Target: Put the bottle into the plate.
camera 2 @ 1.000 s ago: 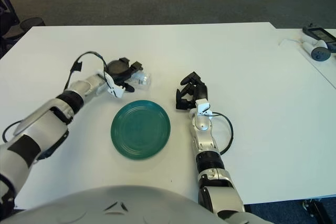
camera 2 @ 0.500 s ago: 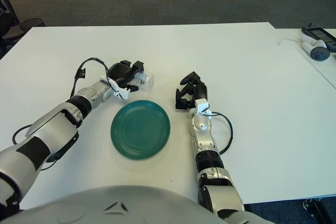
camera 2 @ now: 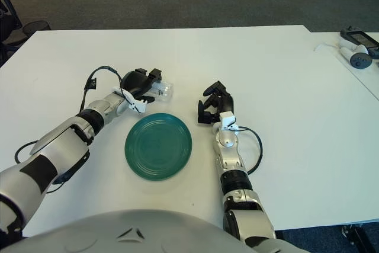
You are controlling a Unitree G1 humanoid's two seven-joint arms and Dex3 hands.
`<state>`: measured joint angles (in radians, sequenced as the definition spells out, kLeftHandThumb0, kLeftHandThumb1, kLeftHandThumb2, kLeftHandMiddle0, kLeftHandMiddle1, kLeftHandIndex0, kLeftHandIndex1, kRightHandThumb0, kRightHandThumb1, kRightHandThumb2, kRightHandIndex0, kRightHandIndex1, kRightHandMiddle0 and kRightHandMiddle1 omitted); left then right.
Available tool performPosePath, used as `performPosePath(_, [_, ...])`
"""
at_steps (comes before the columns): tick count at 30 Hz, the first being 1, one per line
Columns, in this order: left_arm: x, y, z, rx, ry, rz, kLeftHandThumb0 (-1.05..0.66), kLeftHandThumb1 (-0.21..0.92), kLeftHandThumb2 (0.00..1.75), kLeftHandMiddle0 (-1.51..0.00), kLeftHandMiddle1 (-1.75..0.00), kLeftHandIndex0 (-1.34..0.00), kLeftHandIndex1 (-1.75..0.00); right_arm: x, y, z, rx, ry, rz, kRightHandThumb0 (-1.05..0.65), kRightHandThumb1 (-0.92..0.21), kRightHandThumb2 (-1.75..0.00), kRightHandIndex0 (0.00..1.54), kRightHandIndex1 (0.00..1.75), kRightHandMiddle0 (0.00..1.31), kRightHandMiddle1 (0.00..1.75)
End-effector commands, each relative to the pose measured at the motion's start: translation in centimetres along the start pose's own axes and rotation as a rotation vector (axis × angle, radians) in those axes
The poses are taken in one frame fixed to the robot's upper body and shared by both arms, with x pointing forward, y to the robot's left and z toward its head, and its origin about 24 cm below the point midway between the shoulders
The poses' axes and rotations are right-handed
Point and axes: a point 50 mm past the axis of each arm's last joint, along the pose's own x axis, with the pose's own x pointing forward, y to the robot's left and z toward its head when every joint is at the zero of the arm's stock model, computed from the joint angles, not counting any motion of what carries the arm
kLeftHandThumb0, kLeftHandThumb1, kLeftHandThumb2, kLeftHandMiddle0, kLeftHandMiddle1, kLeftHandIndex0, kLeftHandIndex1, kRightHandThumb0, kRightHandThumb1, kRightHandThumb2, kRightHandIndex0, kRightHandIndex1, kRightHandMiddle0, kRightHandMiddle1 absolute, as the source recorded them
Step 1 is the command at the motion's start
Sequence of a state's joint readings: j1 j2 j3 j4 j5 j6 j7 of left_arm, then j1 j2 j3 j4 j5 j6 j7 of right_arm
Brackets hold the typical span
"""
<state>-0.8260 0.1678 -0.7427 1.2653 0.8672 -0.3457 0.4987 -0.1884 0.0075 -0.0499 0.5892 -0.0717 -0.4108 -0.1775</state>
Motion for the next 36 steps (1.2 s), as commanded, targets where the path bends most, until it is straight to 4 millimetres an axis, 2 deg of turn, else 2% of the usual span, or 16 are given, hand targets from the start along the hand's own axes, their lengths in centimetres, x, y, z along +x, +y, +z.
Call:
performPosePath(1, [-3.0,-4.2,-1.1,-0.015,0.069,-0.167,-0.46,0.36,1.25,-1.16,-1.75,-0.58,-1.75,-1.6,-0.4,-2.7,-0.021,0.14,0.0,0.0,-0.06,-1.61,0.79,1.74,0.58,1.75])
performPosePath(8, [-2.9,-2.7,-2.3,-0.019,0.064,-0.109,-0.46,0.36,1.25,-1.17,-1.75,-0.58,-1.75,-1.7,-0.4,-2.7,-0.023,0.143,-0.001,0.0,-0.06,-1.62,0.79,1.74,0.59,1.75])
performPosePath(14, [-1.8,0.9,-3.6,-0.054,0.031,-0.035,-0.46,0.37,1.25,-1.17,-1.75,-0.57,-1.75,-1.7,-0.4,-2.8,-0.018,0.151,-0.003,0.0,-0.05,-1.62,0.8,1.73,0.59,1.75])
performPosePath(16, [-1.6,1.7,-3.8,-0.068,0.021,-0.017,-0.46,0.37,1.25,-1.17,-1.75,-0.57,-1.75,-1.7,-0.4,-2.8,-0.014,0.154,-0.003,0.0,-0.05,-1.62,0.81,1.72,0.59,1.75])
performPosePath(19, [-1.3,4.6,-3.9,-0.115,-0.05,0.078,-0.46,0.37,1.25,-1.17,-1.75,-0.57,-1.75,-1.8,-0.3,-2.8,-0.003,0.157,-0.001,0.0,-0.05,-1.62,0.82,1.7,0.59,1.75])
performPosePath(21, [-1.3,5.4,-3.8,-0.127,-0.073,0.098,-0.46,0.37,1.24,-1.17,-1.75,-0.57,-1.75,-1.9,-0.3,-2.8,-0.001,0.156,-0.001,0.0,-0.05,-1.61,0.82,1.7,0.59,1.75])
performPosePath(23, [-1.5,7.9,-3.2,-0.188,-0.153,0.17,-0.46,0.37,1.24,-1.17,-1.75,-0.57,-1.75,-1.9,-0.3,-2.8,0.002,0.157,0.006,0.0,-0.05,-1.61,0.82,1.69,0.59,1.75])
performPosePath(25, [-1.9,9.5,-2.8,-0.234,-0.216,0.223,-0.46,0.37,1.24,-1.17,-1.75,-0.57,-1.75,-1.9,-0.2,-2.8,0.005,0.158,0.012,0.0,-0.05,-1.6,0.82,1.68,0.59,1.75])
performPosePath(28, [-2.4,10.0,-2.3,-0.276,-0.255,0.255,-0.46,0.37,1.24,-1.18,-1.75,-0.57,-1.75,-2.0,-0.2,-2.8,0.007,0.158,0.018,0.0,-0.05,-1.6,0.83,1.67,0.58,1.75])
performPosePath(36, [-6.3,13.5,0.8,-0.379,-0.511,0.362,-0.47,0.34,1.28,-1.19,-1.75,-0.59,-1.75,-1.9,-0.2,-2.8,0.001,0.158,0.023,0.0,-0.05,-1.6,0.82,1.68,0.58,1.75])
